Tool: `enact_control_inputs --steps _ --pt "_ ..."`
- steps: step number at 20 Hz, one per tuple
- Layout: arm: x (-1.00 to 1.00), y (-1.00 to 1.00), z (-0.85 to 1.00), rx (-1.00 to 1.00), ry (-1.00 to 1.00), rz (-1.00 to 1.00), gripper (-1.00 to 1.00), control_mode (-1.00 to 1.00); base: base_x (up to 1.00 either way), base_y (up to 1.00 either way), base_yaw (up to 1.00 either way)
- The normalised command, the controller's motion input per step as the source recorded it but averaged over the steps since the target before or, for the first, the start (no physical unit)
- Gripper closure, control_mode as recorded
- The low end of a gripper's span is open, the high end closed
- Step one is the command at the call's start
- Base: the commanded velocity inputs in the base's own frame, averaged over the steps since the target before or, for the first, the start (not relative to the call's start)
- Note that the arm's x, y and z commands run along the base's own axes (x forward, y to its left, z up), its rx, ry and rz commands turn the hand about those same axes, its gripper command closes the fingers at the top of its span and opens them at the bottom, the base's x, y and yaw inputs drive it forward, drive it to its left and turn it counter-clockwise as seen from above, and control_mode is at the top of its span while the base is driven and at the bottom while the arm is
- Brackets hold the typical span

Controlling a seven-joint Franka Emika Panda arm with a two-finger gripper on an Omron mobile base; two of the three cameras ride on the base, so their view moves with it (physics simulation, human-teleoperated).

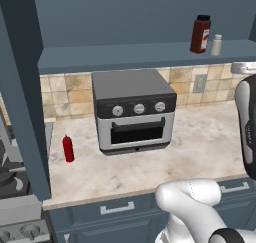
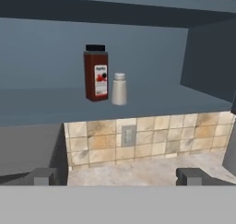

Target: Collect the paprika, ketchup, and shaker from the cabinet and place them next to the stove.

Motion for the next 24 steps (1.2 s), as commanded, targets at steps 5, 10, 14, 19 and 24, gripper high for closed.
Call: enact_control_inputs --steps 5,10,14,19,24 --pt "0.07 0.0 0.0 0.0 0.0 0.02 -1.0 -1.0 0.0 0.0 0.0" --pt "0.0 0.0 0.0 0.0 0.0 0.0 -1.0 -1.0 0.0 0.0 0.0" --pt "0.13 0.0 0.0 0.0 0.0 0.0 -1.0 -1.0 0.0 0.0 0.0" --pt "0.27 0.0 0.0 0.0 0.0 0.0 -1.0 -1.0 0.0 0.0 0.0" --pt "0.24 0.0 0.0 0.0 0.0 0.0 -1.0 -1.0 0.0 0.0 0.0"
